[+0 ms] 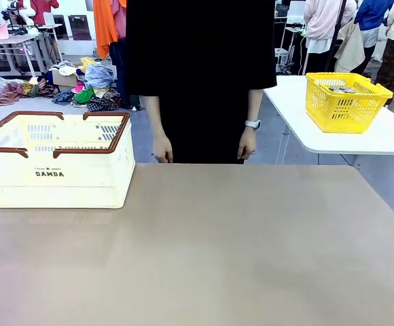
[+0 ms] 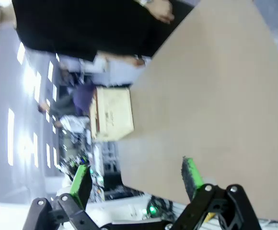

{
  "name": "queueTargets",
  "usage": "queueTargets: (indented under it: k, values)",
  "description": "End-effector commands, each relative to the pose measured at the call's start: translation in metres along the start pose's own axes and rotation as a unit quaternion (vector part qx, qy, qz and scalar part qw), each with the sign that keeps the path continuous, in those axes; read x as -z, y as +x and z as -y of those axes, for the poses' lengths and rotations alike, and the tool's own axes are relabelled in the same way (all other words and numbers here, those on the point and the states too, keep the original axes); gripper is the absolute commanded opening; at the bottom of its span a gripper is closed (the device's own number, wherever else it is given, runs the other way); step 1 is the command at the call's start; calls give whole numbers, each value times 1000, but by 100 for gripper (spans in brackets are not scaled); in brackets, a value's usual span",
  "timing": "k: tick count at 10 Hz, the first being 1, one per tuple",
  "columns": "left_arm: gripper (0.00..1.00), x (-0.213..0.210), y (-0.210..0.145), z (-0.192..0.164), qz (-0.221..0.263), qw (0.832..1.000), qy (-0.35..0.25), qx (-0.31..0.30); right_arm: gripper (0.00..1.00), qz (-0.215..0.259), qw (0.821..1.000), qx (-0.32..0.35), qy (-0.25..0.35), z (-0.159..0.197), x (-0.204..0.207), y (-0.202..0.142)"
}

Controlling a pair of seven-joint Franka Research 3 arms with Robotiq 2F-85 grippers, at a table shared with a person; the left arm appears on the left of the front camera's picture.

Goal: Place the drinks into the Shopping basket.
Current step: Pick up one drink and place it into the Shopping basket.

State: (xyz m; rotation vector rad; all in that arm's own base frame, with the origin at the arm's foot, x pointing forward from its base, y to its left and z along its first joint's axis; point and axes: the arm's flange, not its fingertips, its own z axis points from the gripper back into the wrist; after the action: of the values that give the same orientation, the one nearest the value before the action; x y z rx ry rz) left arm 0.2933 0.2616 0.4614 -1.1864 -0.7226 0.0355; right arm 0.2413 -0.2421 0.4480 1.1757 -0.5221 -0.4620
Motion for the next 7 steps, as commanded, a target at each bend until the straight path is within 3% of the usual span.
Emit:
queueTargets:
  k: [1, 2, 7]
  values:
    - [100, 19, 6, -16, -15, 1000, -8, 1, 100, 42, 999, -12, -18, 8, 27, 7]
    - [100, 0, 0, 0, 0, 1000, 0, 0, 100, 0, 1000, 0, 0, 0, 0, 0]
    - [100, 0, 0, 0, 0, 1000, 0, 0, 100, 0, 1000, 0, 0, 0, 0, 0]
